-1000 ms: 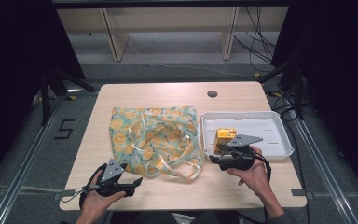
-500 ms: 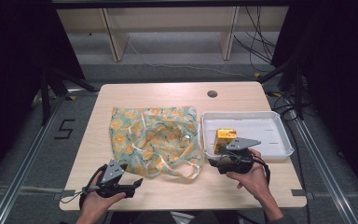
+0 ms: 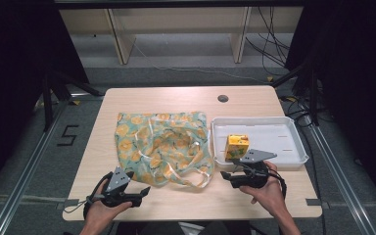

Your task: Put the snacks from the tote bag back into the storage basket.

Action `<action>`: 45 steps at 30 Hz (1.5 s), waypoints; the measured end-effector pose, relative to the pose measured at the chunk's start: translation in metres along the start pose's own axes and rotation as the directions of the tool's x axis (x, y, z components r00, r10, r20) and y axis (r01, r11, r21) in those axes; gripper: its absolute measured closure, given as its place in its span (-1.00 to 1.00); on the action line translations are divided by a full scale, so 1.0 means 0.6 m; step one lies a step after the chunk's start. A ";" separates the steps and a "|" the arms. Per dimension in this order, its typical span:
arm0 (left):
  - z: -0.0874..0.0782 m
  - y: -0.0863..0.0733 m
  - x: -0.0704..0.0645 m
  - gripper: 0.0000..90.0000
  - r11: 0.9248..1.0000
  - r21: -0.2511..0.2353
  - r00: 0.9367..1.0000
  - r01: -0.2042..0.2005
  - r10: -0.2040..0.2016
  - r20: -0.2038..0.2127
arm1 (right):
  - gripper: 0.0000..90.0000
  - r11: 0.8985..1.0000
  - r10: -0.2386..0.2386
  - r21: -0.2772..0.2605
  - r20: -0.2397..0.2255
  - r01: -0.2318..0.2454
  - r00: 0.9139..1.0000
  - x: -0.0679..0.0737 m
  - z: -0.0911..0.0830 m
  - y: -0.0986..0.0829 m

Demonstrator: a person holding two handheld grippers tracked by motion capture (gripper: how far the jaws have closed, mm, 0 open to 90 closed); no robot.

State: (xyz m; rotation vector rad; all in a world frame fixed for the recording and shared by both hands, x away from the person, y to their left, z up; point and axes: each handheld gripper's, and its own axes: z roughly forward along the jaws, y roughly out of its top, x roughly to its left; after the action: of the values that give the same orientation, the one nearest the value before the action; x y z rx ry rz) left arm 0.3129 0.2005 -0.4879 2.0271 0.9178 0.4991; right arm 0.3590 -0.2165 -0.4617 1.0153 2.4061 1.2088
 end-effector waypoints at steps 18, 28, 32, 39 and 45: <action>0.001 -0.001 0.000 -0.54 1.000 0.002 1.000 -0.001 0.001 -0.003 | -0.41 1.000 -0.021 0.003 0.022 0.021 1.000 0.020 -0.001 -0.018; -0.002 -0.002 0.003 -0.54 1.000 0.025 1.000 -0.015 0.015 -0.003 | -0.42 1.000 -0.016 0.010 0.014 0.016 1.000 0.025 -0.004 -0.026; -0.002 -0.003 0.003 -0.54 1.000 0.025 1.000 -0.014 0.014 -0.005 | -0.44 1.000 -0.019 0.015 0.016 0.019 1.000 0.029 -0.006 -0.032; -0.001 -0.003 0.003 -0.54 1.000 0.023 1.000 -0.013 0.013 -0.006 | -0.53 0.999 -0.014 0.029 0.018 0.014 1.000 0.040 -0.012 -0.043; 0.000 -0.003 0.004 -0.54 0.999 0.038 1.000 -0.023 0.023 -0.001 | -0.57 0.999 -0.016 0.043 0.034 0.015 0.999 0.044 -0.017 -0.059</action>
State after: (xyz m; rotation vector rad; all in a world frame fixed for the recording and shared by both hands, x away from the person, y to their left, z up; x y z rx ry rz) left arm 0.3135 0.2033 -0.4893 2.0740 0.9118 0.4994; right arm 0.3180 -0.2189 -0.4811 1.0193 2.4189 1.1299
